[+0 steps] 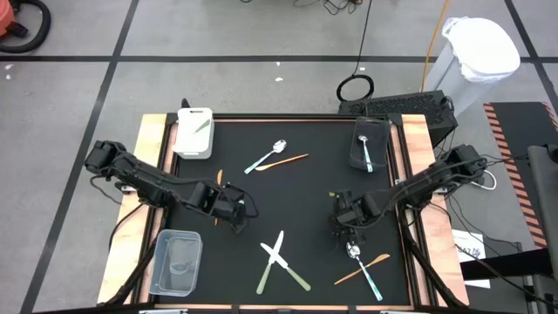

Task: Sort silverware by color (type)
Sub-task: Put the gold knife into the transparent bin

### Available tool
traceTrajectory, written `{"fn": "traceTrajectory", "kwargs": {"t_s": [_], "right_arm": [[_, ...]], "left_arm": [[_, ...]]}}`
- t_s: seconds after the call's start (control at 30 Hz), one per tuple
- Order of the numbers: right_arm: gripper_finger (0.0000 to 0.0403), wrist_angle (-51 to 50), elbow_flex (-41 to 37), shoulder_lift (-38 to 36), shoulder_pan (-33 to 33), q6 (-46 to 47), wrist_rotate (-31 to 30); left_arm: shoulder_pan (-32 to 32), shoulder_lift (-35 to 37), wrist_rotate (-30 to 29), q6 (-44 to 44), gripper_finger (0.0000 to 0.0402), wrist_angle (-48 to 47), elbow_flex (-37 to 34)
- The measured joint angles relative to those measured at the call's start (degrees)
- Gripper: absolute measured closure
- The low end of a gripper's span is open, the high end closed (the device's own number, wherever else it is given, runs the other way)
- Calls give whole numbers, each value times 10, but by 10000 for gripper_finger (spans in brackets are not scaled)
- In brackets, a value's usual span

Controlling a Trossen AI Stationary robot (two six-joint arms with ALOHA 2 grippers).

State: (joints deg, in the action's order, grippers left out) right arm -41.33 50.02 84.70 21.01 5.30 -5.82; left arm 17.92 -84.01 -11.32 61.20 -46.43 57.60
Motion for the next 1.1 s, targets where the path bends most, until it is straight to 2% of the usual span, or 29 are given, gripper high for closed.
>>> {"fn": "traceTrajectory", "kwargs": {"t_s": [0.13, 0.47, 0.67, 0.9, 1.1], "right_arm": [[259, -4, 0, 17, -5, -31, 48], [319, 39, -32, 73, -10, -65, 46], [385, 29, -32, 86, -11, -67, 56], [379, 19, -13, 52, -15, -59, 53], [385, 28, 45, 8, -35, -40, 14]], "left_arm": [[10, 0, -8, 0, 180, 0, 0], [13, 0, -27, 0, 180, 0, 0], [12, 0, -41, -5, 180, -2, 0], [-4, 0, -42, -6, 180, -1, 0], [-24, 0, -44, -56, 180, 39, 0]]}}
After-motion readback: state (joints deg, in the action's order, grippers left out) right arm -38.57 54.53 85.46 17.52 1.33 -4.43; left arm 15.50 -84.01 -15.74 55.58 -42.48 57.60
